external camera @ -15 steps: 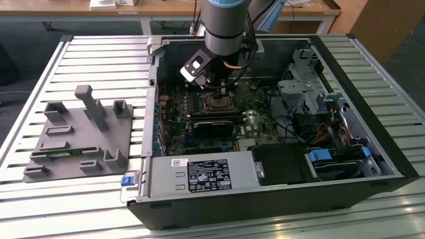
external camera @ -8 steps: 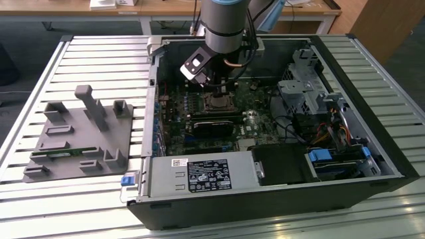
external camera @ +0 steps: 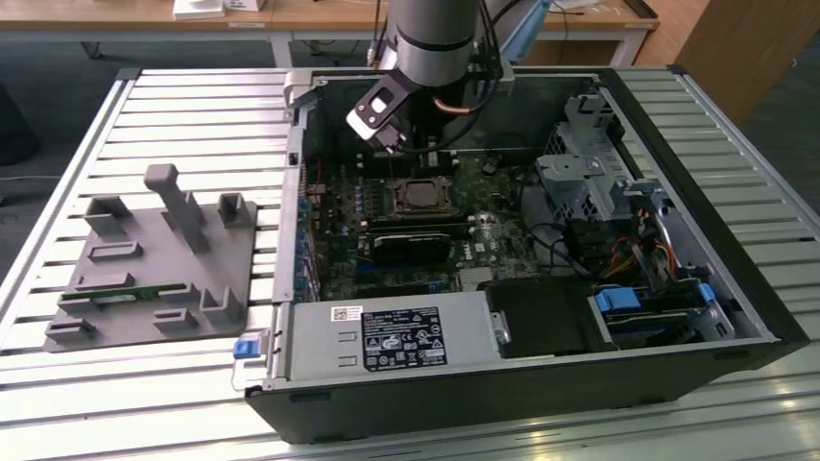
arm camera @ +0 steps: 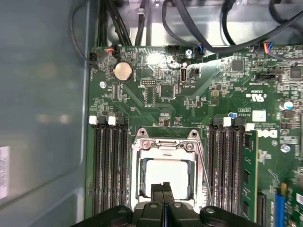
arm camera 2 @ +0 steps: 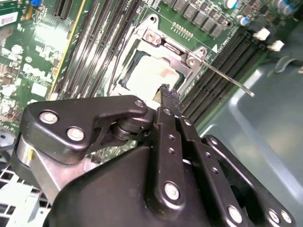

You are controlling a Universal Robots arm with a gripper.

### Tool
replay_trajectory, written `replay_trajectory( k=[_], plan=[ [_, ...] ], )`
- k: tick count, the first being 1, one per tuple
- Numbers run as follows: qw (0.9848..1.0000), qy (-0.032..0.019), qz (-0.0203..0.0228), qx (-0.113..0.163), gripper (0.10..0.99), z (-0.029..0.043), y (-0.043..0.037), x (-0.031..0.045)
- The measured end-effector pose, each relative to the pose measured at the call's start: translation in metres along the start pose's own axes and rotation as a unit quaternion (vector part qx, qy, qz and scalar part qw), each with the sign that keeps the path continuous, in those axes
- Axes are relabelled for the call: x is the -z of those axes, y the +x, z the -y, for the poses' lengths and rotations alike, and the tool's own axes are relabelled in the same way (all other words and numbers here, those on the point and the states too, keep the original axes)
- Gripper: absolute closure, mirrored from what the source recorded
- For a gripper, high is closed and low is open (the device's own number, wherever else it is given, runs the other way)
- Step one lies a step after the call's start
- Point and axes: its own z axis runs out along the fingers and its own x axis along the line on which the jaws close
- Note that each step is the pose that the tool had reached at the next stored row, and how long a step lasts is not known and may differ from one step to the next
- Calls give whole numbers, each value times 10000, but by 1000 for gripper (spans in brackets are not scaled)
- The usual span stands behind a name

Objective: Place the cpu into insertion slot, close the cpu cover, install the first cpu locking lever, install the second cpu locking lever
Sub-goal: 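Install the first cpu locking lever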

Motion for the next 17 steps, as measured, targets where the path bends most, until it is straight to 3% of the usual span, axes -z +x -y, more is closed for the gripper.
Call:
replay_trajectory(
  k=[5,9,13,17],
  plan=[
    [10000,0,1,0,969,-3,13,114],
    [10000,2,-2,17,969,-4,15,130],
    [9994,40,-9,354,969,-4,14,131],
    [9974,80,-19,711,969,-3,14,130]
  ],
)
